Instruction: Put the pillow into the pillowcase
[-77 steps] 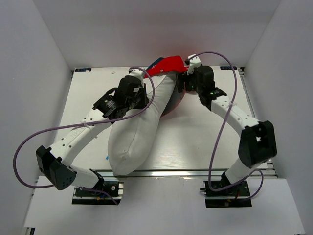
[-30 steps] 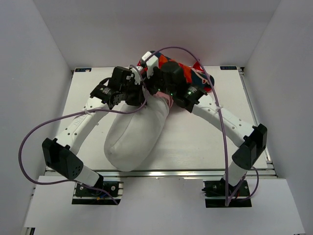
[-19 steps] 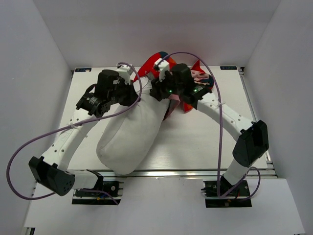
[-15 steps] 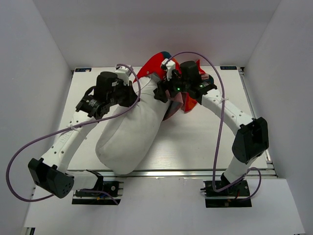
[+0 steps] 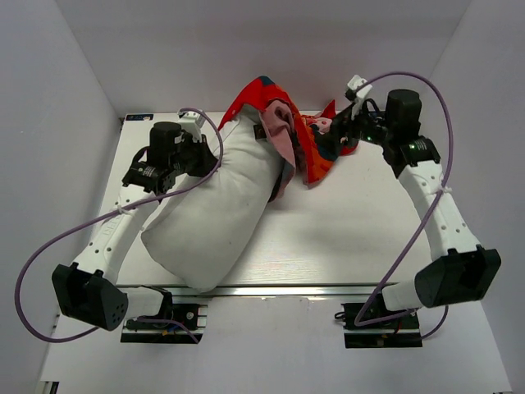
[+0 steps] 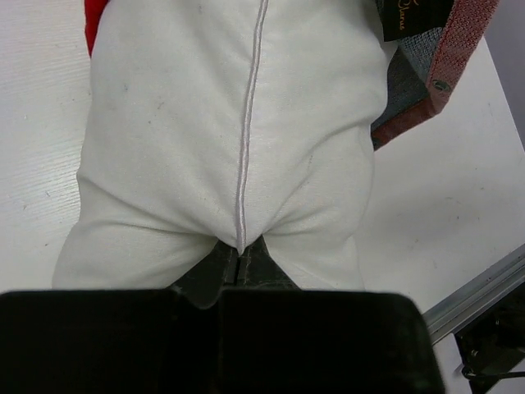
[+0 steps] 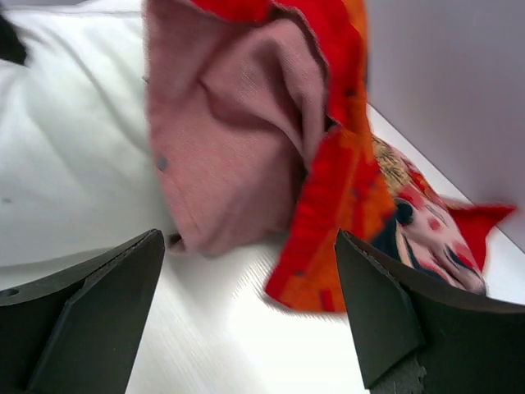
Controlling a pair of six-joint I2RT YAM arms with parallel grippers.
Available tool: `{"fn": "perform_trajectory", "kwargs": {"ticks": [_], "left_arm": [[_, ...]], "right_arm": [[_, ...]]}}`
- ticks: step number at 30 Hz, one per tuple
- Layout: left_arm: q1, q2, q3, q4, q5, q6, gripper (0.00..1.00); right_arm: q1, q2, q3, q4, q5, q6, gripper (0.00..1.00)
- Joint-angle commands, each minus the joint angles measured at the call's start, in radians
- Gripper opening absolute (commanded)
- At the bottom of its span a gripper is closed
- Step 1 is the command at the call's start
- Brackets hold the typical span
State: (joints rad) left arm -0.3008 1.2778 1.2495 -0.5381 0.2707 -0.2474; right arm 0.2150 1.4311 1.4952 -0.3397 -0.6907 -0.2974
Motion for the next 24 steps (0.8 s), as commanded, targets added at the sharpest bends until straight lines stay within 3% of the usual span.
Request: {"fn": "perform_trajectory", "kwargs": {"ticks": [1,6,10,15,17,18,19,20,21,24], "left_arm": [[0.002,-0.005,-0.007,0.035,0.033,0.017,0.0],[0.002,0.006,0.019,0.024,0.056,0.014,0.0],[0.002,-0.003,0.021,0.012,0.053,0.014,0.0],[0.002,-0.018,0.008,-0.002,0.05,0.014,0.0],[0.003,-0.021,0.005,-0.005,0.051,0.017,0.0],[0.003,-0.021,0.007,-0.006,0.05,0.017,0.0],[0.003,-0.021,0.01,-0.01,0.047,0.023,0.0],[0.003,-0.023,0.013,-0.014,0.045,0.025,0.0],[0.003,-0.026,0.014,-0.016,0.045,0.028,0.0],[0.003,-0.032,0.01,-0.016,0.05,0.036,0.0]], "right_arm": [[0.004,0.0,-0.139,0.065,0.1,-0.026,0.89],[0.033,0.133,-0.205,0.155,0.21,0.04,0.89],[0.116,0.264,-0.146,0.182,0.46,0.056,0.89],[0.147,0.44,-0.024,0.192,0.563,0.076,0.86],[0.143,0.485,0.023,0.215,0.58,0.076,0.69],[0.139,0.492,0.043,0.212,0.582,0.063,0.34],[0.133,0.489,0.083,0.197,0.583,0.054,0.16],[0.13,0.476,0.094,0.199,0.594,0.044,0.05],[0.13,0.457,0.092,0.215,0.626,0.002,0.0],[0.13,0.353,0.047,0.367,0.706,-0.11,0.0]]}}
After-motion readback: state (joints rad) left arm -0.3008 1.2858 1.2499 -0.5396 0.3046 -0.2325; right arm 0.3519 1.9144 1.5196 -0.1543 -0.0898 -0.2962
